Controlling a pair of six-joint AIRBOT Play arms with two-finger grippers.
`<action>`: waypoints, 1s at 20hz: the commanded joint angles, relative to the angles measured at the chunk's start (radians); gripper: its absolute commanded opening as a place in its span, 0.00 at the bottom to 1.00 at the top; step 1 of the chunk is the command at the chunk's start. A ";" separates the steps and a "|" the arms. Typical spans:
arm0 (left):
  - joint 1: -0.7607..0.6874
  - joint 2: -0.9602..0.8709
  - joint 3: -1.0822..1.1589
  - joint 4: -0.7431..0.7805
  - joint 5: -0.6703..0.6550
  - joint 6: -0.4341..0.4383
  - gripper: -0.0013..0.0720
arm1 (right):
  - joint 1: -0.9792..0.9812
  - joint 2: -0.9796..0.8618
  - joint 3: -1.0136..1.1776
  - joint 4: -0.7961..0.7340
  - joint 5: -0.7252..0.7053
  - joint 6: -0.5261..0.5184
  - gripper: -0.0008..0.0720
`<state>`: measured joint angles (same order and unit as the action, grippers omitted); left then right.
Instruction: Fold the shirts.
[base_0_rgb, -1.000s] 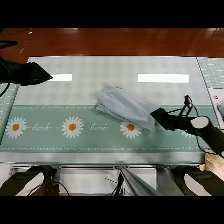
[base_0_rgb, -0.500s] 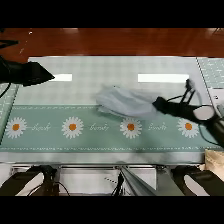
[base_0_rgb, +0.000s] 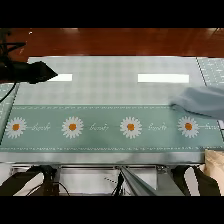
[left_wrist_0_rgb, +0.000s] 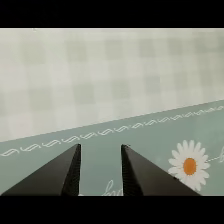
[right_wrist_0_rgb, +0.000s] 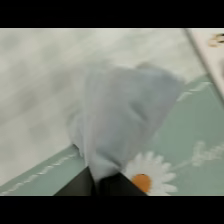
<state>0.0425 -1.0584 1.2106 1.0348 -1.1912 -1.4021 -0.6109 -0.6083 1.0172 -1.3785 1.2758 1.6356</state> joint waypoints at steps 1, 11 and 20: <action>0.001 -0.047 -0.047 0.014 0.066 0.037 0.46 | -0.224 0.045 0.069 -0.251 0.260 -0.026 0.04; 0.001 -0.241 -0.060 0.013 0.166 0.119 0.46 | -0.329 0.042 0.069 -0.704 0.529 -0.005 0.04; 0.001 -0.354 -0.060 0.013 0.332 0.135 0.46 | -0.329 0.068 0.069 -0.930 0.581 -0.046 0.04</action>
<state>0.0425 -1.3800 1.1507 1.0473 -0.9154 -1.2743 -0.9398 -0.5461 1.0863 -2.2303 1.8420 1.5982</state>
